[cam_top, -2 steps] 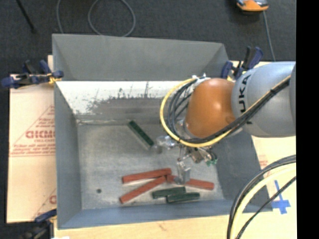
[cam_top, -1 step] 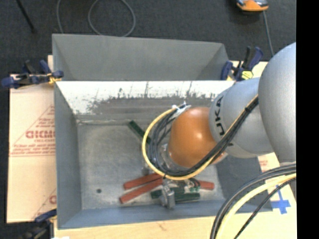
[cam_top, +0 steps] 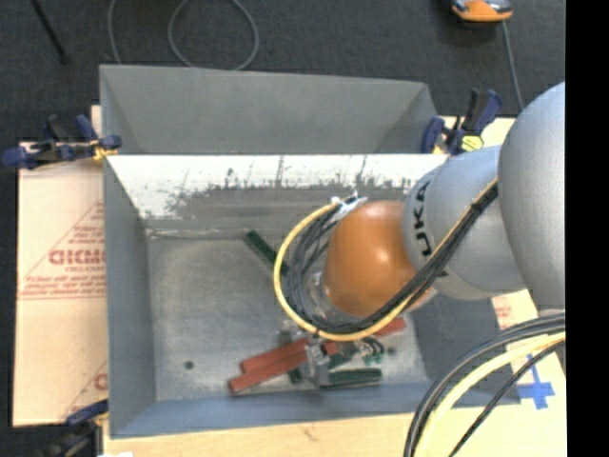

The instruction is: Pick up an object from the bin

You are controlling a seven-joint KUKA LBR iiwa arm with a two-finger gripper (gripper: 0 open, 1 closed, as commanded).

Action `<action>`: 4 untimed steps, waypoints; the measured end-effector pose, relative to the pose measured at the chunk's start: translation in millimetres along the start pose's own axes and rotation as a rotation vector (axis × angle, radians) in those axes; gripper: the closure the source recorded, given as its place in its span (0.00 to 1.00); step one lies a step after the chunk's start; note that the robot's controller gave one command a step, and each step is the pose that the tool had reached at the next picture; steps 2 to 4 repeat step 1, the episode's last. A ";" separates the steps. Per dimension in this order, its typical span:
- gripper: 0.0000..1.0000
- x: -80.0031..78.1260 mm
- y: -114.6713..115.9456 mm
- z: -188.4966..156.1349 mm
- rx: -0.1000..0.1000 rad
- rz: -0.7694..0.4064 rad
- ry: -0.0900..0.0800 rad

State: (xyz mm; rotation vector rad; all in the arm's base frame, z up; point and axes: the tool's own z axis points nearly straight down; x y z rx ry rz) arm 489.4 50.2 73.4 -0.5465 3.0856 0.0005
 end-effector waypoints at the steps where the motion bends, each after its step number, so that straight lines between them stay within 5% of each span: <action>1: 1.00 -50.8 -9.6 -182.5 0.003 0.004 -0.005; 4: 1.00 -50.8 -9.6 -182.5 0.003 0.004 -0.005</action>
Offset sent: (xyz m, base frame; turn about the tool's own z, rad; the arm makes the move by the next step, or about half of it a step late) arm 0.0462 0.0087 0.1775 0.0000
